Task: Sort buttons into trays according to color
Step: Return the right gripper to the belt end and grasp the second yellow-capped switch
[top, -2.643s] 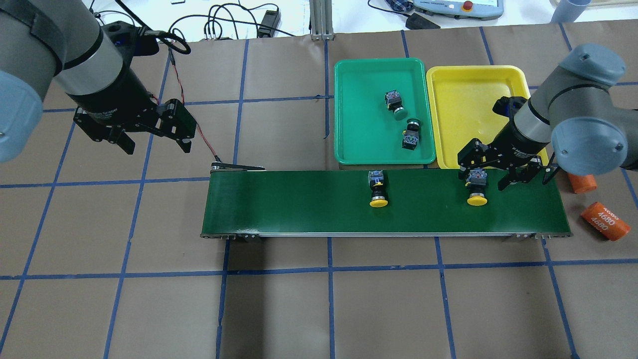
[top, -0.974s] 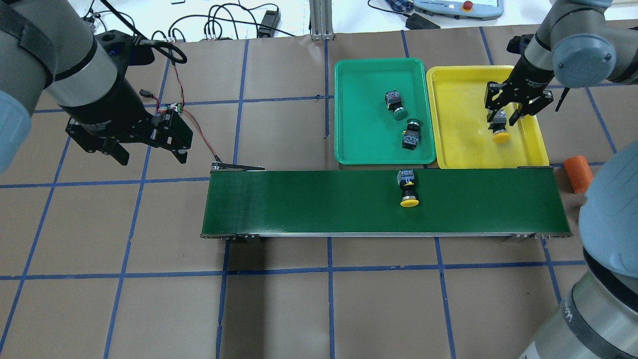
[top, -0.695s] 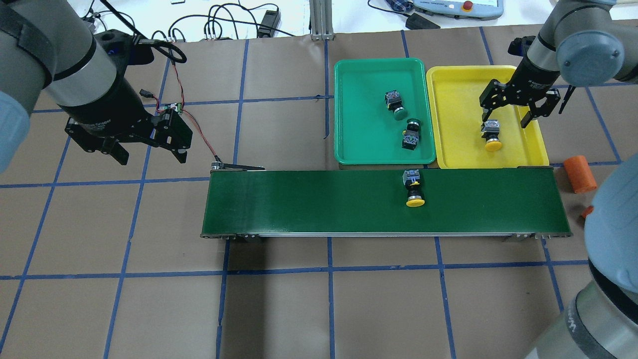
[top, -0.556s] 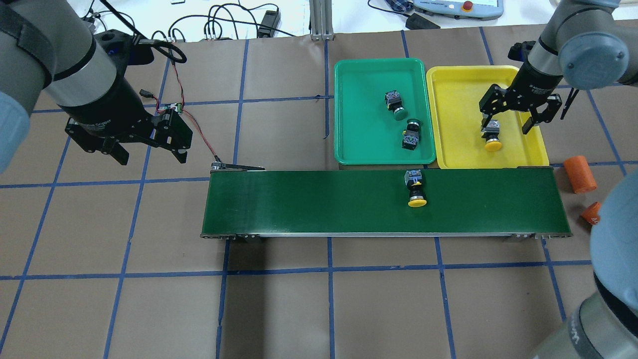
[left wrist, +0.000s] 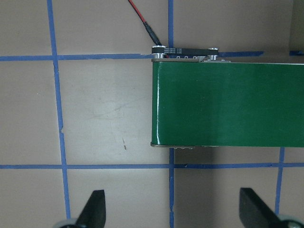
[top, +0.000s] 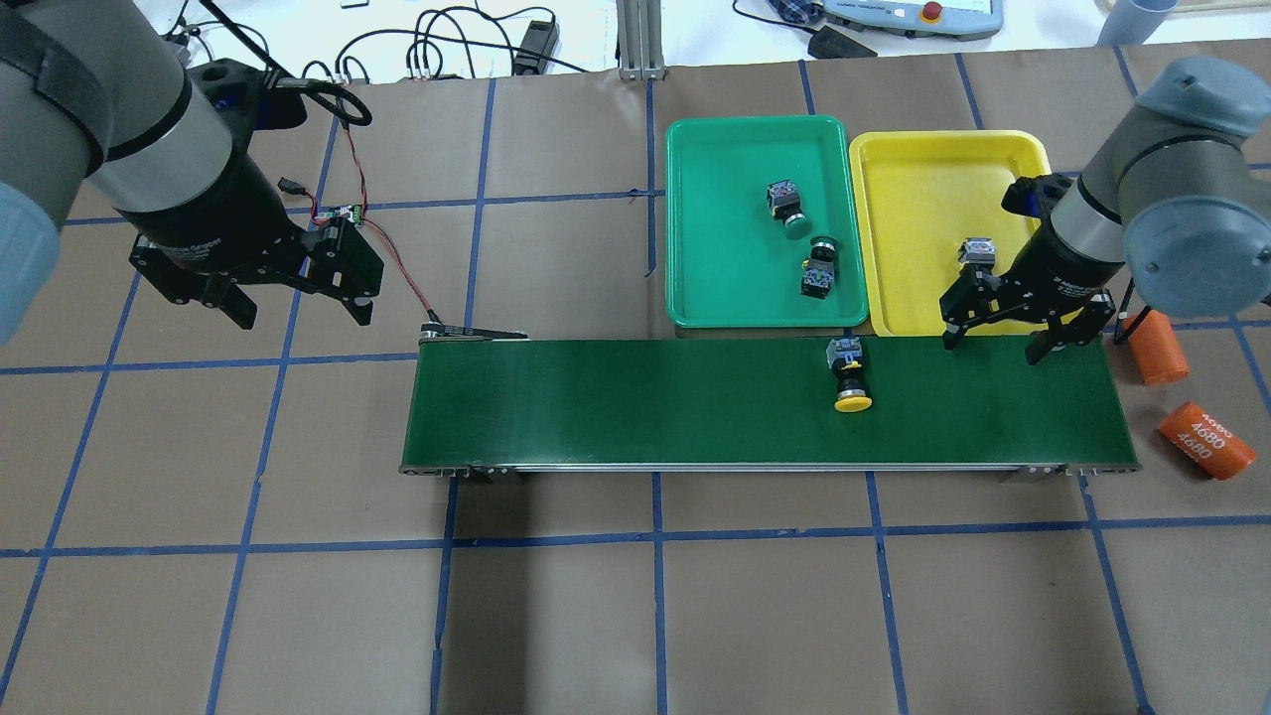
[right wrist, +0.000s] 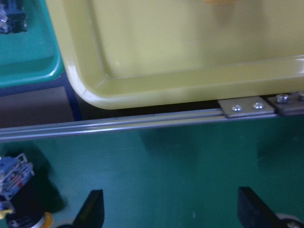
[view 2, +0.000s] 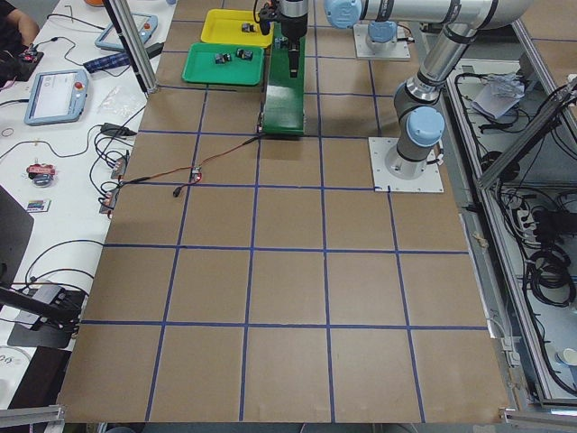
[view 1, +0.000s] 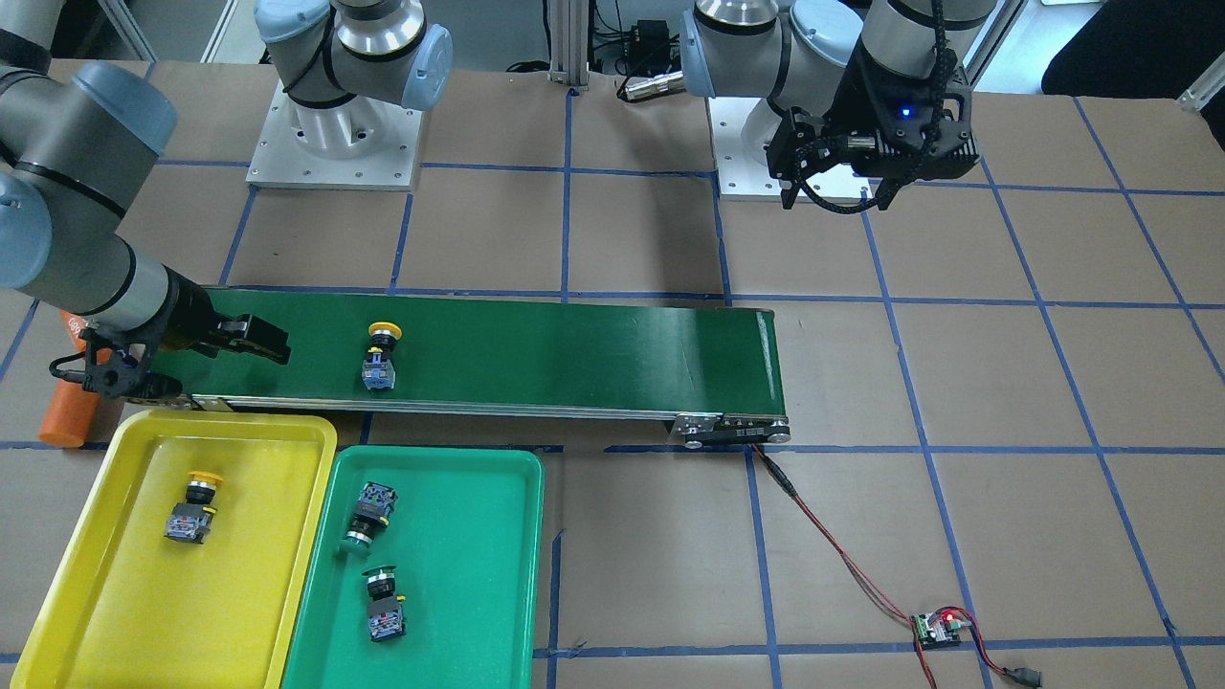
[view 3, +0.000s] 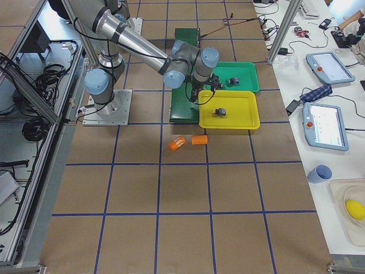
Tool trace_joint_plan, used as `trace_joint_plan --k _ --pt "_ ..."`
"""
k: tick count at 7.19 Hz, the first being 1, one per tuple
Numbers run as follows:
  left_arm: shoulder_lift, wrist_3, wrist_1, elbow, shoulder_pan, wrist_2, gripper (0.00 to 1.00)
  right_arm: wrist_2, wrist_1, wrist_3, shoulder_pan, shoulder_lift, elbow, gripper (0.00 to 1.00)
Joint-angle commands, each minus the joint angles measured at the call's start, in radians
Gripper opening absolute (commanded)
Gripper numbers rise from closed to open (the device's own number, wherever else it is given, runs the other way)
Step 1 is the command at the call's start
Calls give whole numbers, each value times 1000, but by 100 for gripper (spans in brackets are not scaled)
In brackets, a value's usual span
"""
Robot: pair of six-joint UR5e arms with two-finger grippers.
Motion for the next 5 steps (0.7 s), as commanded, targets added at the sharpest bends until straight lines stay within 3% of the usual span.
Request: trace_joint_plan --k 1,5 --pt "-3 0 2 -1 0 -5 100 79 -7 -21 -2 -18 30 100" --pt "-15 8 10 -1 6 -4 100 101 -8 -64 -27 -16 48 100"
